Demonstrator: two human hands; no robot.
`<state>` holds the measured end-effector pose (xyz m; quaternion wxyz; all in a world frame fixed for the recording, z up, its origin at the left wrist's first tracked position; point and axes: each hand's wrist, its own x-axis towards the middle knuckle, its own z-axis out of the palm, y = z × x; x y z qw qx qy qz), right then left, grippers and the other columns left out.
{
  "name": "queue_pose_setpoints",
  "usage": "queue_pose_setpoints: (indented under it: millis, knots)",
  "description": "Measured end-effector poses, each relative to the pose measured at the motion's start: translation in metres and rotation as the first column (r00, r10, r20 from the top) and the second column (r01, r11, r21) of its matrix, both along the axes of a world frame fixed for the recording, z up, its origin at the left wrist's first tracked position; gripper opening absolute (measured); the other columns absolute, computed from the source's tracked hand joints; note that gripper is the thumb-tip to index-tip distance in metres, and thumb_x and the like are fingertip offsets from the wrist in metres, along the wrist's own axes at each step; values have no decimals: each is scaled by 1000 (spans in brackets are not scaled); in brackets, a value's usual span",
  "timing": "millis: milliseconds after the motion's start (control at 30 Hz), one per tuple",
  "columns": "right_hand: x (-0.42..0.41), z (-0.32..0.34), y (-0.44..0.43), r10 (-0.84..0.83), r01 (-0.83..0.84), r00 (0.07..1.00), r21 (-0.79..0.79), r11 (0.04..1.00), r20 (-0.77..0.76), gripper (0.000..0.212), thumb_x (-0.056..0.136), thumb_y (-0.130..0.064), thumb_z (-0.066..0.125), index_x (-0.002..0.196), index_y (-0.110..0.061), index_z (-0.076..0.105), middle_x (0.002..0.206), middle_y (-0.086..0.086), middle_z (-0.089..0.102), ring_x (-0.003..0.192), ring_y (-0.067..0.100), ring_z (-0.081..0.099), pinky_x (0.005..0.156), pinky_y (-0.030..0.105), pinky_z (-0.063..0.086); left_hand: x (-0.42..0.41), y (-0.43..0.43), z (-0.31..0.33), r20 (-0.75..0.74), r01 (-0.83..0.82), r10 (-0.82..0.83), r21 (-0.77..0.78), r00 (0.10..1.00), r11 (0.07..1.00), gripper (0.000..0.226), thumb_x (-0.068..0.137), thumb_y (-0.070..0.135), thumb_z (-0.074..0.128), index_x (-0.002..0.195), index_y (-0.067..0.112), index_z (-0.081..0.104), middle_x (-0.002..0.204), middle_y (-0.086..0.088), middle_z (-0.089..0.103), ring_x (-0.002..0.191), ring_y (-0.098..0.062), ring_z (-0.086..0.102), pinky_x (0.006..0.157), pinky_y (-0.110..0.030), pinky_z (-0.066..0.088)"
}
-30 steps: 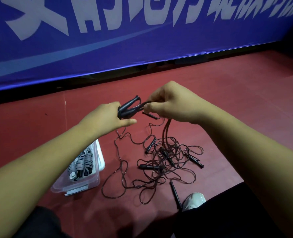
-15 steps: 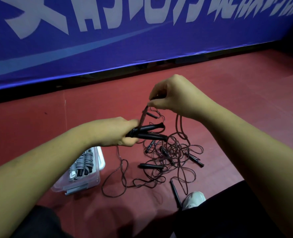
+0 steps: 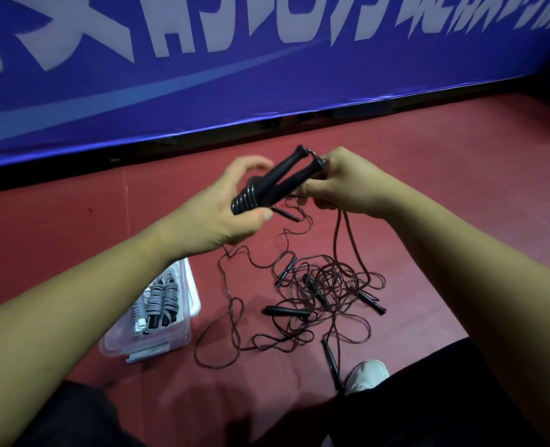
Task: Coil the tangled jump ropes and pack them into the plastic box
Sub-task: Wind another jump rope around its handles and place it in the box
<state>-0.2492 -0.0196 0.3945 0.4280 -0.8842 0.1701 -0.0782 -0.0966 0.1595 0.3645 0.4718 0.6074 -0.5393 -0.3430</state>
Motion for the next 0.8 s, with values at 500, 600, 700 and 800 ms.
queue_pose_setpoints:
  millis: [500,600,700,800]
  knots:
    - [2,4,24,53,-57,998,-85,995,-46,23,102,-24,55,96,-13,75,59,-3,57,50,10,49,52,23,42,36,-12,0,28,-354,354,-9,935,935,18,94,9,62,89,19,49,57,0,48,47,-15,36,46,-25,29]
    - [3,6,31,40,-49,998,-174,984,-56,24,102,-22,54,95,-12,75,57,-5,55,46,6,47,50,20,40,44,-13,-5,98,-362,359,20,928,932,16,91,21,68,92,23,52,62,-2,51,49,-16,40,49,-28,32]
    - [3,8,34,18,-28,998,-200,979,-56,26,102,-25,52,93,-15,74,57,-3,54,47,7,49,50,22,41,49,-13,-6,256,-381,356,56,899,923,27,84,39,72,98,24,54,67,1,53,53,-15,44,56,-31,36]
    - [3,11,37,24,-38,998,-243,969,-62,27,102,-27,52,92,-17,75,58,2,52,47,11,44,48,27,36,46,-14,-6,505,-451,384,10,773,893,30,89,36,70,106,18,53,75,7,51,64,-8,47,58,-27,37]
